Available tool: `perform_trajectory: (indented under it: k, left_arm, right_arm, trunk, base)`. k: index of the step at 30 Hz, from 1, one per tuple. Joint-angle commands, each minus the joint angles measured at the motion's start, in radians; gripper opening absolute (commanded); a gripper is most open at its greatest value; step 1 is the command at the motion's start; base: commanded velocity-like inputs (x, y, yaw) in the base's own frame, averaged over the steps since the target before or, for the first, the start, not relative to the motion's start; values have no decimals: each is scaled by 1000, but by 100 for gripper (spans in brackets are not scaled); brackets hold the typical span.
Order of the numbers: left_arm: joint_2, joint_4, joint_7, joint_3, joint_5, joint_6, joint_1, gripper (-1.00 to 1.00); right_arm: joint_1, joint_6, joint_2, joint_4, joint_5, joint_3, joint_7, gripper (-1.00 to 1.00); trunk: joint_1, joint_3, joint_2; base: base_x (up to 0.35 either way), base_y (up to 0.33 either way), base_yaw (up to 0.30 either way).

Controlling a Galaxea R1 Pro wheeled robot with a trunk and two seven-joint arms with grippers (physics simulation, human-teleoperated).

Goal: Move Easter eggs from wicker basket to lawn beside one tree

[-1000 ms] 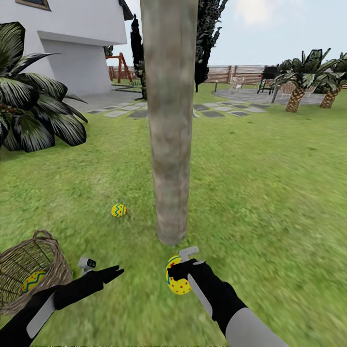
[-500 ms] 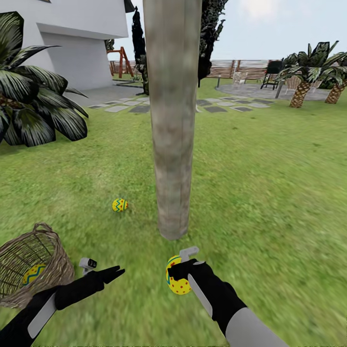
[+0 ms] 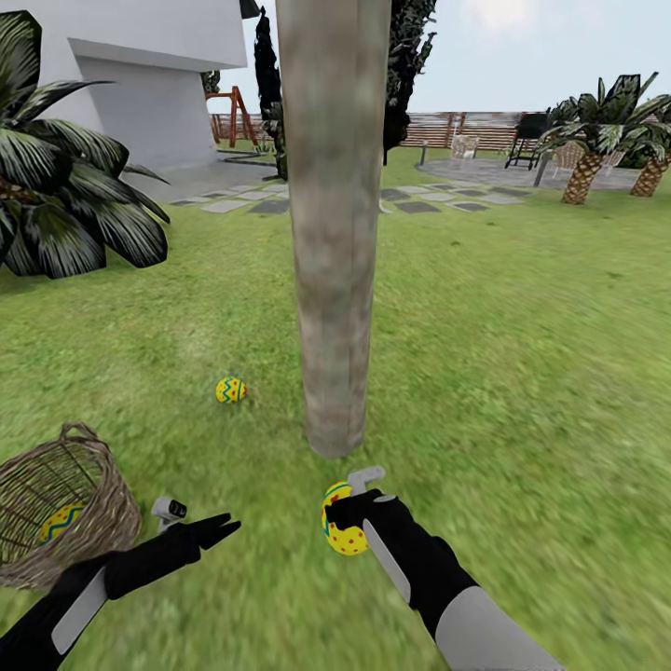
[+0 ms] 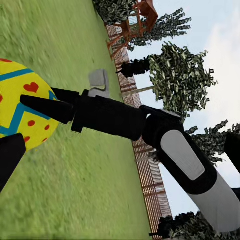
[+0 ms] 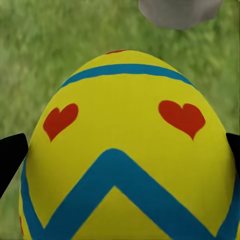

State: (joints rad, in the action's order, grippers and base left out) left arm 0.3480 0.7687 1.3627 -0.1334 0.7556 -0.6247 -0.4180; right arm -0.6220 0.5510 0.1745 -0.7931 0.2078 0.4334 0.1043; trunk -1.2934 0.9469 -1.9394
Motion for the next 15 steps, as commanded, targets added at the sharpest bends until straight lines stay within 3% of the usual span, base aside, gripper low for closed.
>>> perform_trajectory:
  k: [1, 15]
  left_arm:
    - [0, 0, 1, -5, 8, -11, -1, 100]
    - [-10, -2, -1, -17, 5, -11, -1, 100]
  right_arm:
    - [-4, 4, 0, -2, 9, 2, 10, -100]
    - [-7, 3, 0, -13, 10, 1, 23, -100]
  trunk:
    - [-4, 4, -8]
    - [-57, 58, -106]
  base:
    - [0, 0, 0]
    - [0, 0, 0]
